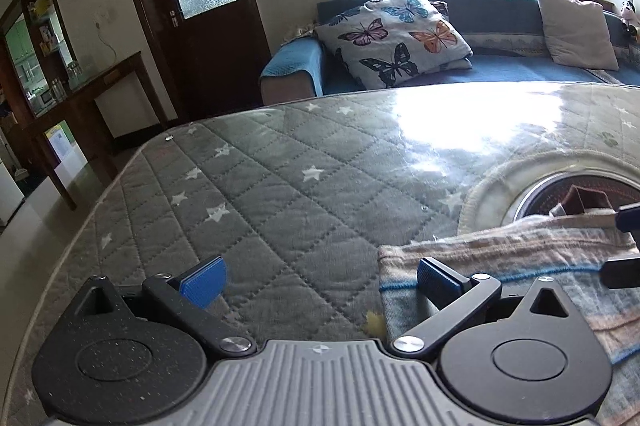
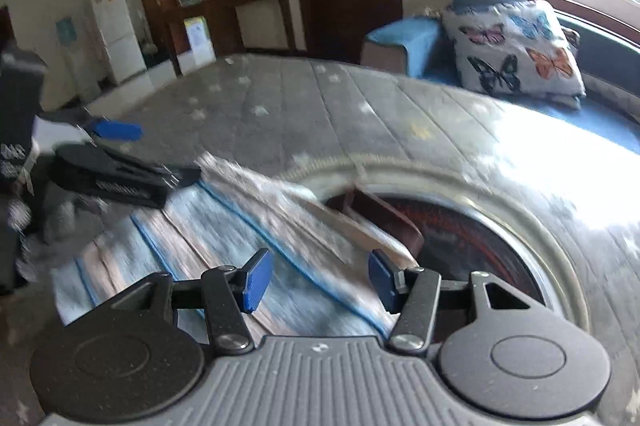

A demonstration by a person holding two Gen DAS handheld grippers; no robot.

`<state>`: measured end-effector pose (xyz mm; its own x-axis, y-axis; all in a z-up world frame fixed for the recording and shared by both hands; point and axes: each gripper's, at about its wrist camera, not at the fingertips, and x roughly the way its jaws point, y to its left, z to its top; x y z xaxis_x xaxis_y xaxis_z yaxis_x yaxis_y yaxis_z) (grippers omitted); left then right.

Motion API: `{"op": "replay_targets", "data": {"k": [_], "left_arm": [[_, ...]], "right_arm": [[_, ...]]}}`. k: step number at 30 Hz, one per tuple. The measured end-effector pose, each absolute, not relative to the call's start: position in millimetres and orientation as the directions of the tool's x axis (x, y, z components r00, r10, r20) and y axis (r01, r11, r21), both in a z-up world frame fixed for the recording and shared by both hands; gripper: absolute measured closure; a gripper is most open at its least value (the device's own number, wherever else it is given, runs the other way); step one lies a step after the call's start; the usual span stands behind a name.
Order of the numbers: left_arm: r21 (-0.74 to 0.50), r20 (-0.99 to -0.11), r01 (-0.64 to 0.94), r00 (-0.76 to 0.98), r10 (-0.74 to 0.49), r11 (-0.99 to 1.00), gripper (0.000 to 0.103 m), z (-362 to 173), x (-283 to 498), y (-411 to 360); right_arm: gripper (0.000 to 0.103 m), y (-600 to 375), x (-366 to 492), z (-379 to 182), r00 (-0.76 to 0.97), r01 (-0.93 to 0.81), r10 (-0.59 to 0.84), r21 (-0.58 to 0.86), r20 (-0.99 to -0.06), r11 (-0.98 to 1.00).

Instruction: Fold clothes

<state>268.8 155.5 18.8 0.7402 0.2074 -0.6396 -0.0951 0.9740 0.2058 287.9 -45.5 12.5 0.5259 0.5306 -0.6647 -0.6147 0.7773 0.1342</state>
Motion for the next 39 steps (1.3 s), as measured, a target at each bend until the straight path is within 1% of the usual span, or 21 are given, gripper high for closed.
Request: {"op": "replay_targets", "data": {"k": [3,6,7,12,15,19,27,35,39], "left_arm": [[0.214,-0.646,-0.096,0.733,0.214,0.972,0.000,15.0,272.1,154.4],[0.218,-0.643,-0.093,0.735,0.215,0.971,0.000,11.9,272.8,153.8],[0.215,-0.644,-0.094,0.734,0.214,0.972,0.000,11.9,272.8,154.4],[0.210,-0.638,-0.089,0.742,0.206,0.974,0.000,18.6,265.3,157.8],[0.218,-0.633,-0.074,0.748,0.199,0.973,0.000,19.6,253.4,156.4],[0.216,-0.635,-0.051,0.751,0.180,0.975,0.000,20.1,231.9,157.0],[0.189,-0.640,-0.043,0.753,0.157,0.981,0.000,13.5,182.4,163.2],[0.170,-0.639,-0.066,0.753,0.161,0.983,0.000,5.2,151.5,167.6],[0.130,-0.655,-0.085,0.740,0.150,0.988,0.000,7.2,148.5,178.6]], "right_arm": [[0.048,-32.5,296.6,13.2,0.509,-0.644,0.568,0.152,-0.646,0.750],[0.048,-24.4,308.5,5.5,0.480,-0.644,0.570,0.173,-0.667,0.745],[0.046,-21.7,312.5,2.8,0.470,-0.643,0.569,0.179,-0.674,0.744],[0.045,-26.8,307.3,7.2,0.473,-0.640,0.572,0.185,-0.671,0.746],[0.045,-26.4,292.5,15.2,0.472,-0.668,0.573,0.153,-0.670,0.729],[0.042,-24.2,267.2,18.6,0.449,-0.706,0.565,0.112,-0.692,0.699],[0.042,-26.0,215.6,8.6,0.415,-0.753,0.523,0.041,-0.744,0.657],[0.041,-36.9,172.0,0.2,0.448,-0.761,0.489,-0.033,-0.749,0.648],[0.041,-31.1,163.4,11.1,0.472,-0.769,0.493,-0.067,-0.731,0.636]]}}
